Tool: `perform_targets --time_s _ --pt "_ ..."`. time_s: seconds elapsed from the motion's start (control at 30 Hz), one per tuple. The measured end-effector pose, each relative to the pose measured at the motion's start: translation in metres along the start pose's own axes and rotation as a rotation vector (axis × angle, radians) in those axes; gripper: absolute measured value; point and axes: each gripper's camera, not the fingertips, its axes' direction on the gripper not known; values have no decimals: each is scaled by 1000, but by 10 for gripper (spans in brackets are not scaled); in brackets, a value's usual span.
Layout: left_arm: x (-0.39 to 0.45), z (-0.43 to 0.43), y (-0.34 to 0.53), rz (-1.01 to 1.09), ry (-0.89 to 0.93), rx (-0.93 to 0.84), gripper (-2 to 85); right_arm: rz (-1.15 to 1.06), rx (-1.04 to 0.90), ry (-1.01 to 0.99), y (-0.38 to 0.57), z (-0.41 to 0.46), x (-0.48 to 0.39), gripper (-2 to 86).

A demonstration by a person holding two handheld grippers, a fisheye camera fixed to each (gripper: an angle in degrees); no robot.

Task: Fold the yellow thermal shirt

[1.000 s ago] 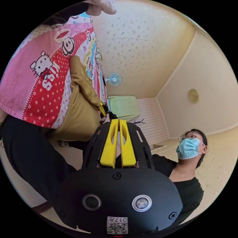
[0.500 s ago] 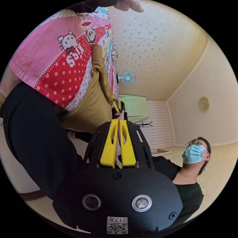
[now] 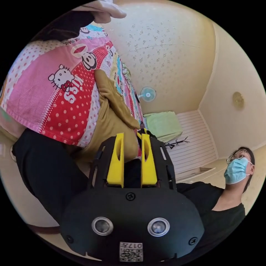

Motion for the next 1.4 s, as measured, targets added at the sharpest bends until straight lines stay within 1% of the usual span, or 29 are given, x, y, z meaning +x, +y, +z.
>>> perform_targets --time_s 0.07,0.1,0.13,0.17,0.2,0.23,0.3,0.4,0.43,0.5,0.57,0.67,0.7,0.8,0.87,0.9,0.93,0.97,1.0,1.03,1.07,1.13,1.17,1.2,1.23,1.27,1.3,1.33,1.4 --pt "4 27 -13 64 -168 -68 106 -51 -56 53 15 -5 -11 145" --pt "3 36 -16 75 -218 -92 109 -86 -109 109 25 -6 -18 147" --pt "-2 55 -21 78 -332 -137 116 -103 -137 145 30 -5 -22 148" --pt "-9 74 -23 64 -426 -178 125 -138 -188 232 40 -4 -27 150" --pt "-14 85 -24 53 -456 -205 132 -168 -245 324 49 -3 -28 151" --pt "-20 99 -23 61 -478 -220 138 -197 -278 341 54 -1 -28 147" --pt "-19 106 -16 63 -534 -164 130 -241 -389 393 72 1 -29 123" --pt "-17 122 -6 78 -535 -167 113 -255 -547 479 95 19 -28 112" --pt "-18 130 -1 70 -518 -184 106 -260 -532 486 99 21 -29 114" --pt "-22 145 4 63 -484 -232 92 -231 -431 485 108 18 -30 113" --pt "-28 155 8 38 -452 -255 65 -185 -402 499 109 15 -27 94" --pt "-20 145 4 35 -355 -243 42 -91 -411 421 107 5 -33 46" --pt "-15 141 2 46 -332 -237 40 -101 -424 429 107 1 -45 38" --pt "18 112 -17 141 -280 -154 11 -214 -428 539 102 -8 -88 25" --pt "52 81 -46 246 -224 -11 -5 -295 -399 553 92 -14 -116 21" --pt "59 76 -56 267 -232 17 -6 -349 -356 544 82 -18 -133 19" --pt "72 70 -76 300 -280 43 -8 -371 -337 539 76 -19 -140 18" --pt "81 72 -100 312 -350 15 -8 -390 -319 529 63 -18 -150 17" --pt "84 76 -111 308 -374 -22 -8 -401 -304 529 48 -15 -157 17" --pt "87 86 -131 312 -371 -114 -7 -408 -292 529 42 -14 -159 17" --pt "87 97 -140 328 -323 -187 -5 -396 -284 513 30 -10 -161 18" --pt "79 113 -138 325 -243 -242 3 -375 -303 491 19 -1 -157 21" --pt "65 123 -127 288 -246 -254 12 -348 -323 486 17 5 -150 23" --pt "57 129 -120 263 -263 -261 27 -339 -339 458 19 10 -143 27" --pt "37 136 -104 202 -324 -262 58 -339 -345 434 21 11 -139 29" --pt "17 140 -85 139 -393 -249 107 -337 -349 370 28 10 -131 34" --pt "8 141 -76 108 -427 -242 131 -322 -348 309 34 6 -123 41" --pt "-8 143 -59 63 -470 -244 150 -314 -346 289 37 3 -120 45" --pt "-24 145 -39 40 -464 -260 158 -273 -294 300 47 -13 -113 78"
